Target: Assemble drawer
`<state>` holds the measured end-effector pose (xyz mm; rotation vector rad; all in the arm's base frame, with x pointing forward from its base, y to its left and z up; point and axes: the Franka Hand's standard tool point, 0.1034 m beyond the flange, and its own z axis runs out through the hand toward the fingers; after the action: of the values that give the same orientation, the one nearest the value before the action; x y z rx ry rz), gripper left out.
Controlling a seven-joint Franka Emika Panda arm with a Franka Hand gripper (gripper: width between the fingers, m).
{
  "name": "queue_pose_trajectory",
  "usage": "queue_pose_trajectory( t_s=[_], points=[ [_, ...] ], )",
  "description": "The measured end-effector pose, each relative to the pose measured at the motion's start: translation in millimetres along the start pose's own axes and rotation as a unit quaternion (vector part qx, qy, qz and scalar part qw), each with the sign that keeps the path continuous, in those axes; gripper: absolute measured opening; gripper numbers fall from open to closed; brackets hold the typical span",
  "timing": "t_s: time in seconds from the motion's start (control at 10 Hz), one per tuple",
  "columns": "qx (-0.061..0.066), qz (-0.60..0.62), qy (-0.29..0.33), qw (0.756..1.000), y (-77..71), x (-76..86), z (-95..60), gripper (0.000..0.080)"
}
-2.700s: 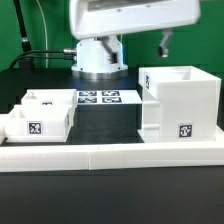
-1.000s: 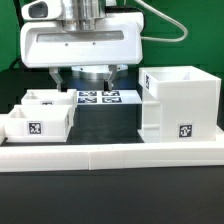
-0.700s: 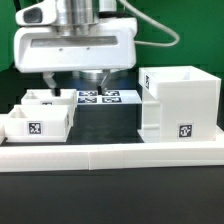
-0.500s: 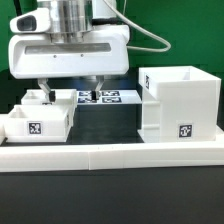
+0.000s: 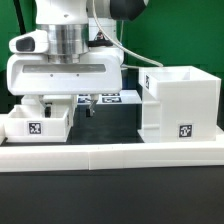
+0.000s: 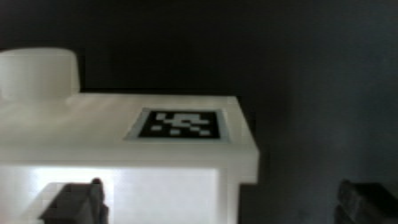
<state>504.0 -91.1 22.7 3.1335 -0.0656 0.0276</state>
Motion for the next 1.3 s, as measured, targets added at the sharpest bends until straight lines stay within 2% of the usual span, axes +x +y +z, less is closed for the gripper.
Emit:
queue_pose_trajectory(
  t_s=[0.4,0.7,0.9,1.0,1.1,1.2,1.3],
  points=[
    [-0.007,-0.002,0.0,1.0,1.2,-3.8,14.1,0.0648],
    [-0.007,-0.001,0.001,1.0,2.2,-4.0,14.8,0.0648],
    [-0.007,-0.001,0.001,1.0,2.2,-3.9,14.7,0.0388],
    [-0.007,-0.001,0.001,1.0,2.2,-3.9,14.7,0.0388],
    [-0.007,-0.001,0.001,1.0,2.2,-3.9,14.7,0.0206],
    [-0.007,-0.001,0.001,1.0,2.1,-3.9,14.7,0.0079],
    [-0.007,-0.001,0.001,1.0,2.1,-3.9,14.7,0.0079]
  ],
)
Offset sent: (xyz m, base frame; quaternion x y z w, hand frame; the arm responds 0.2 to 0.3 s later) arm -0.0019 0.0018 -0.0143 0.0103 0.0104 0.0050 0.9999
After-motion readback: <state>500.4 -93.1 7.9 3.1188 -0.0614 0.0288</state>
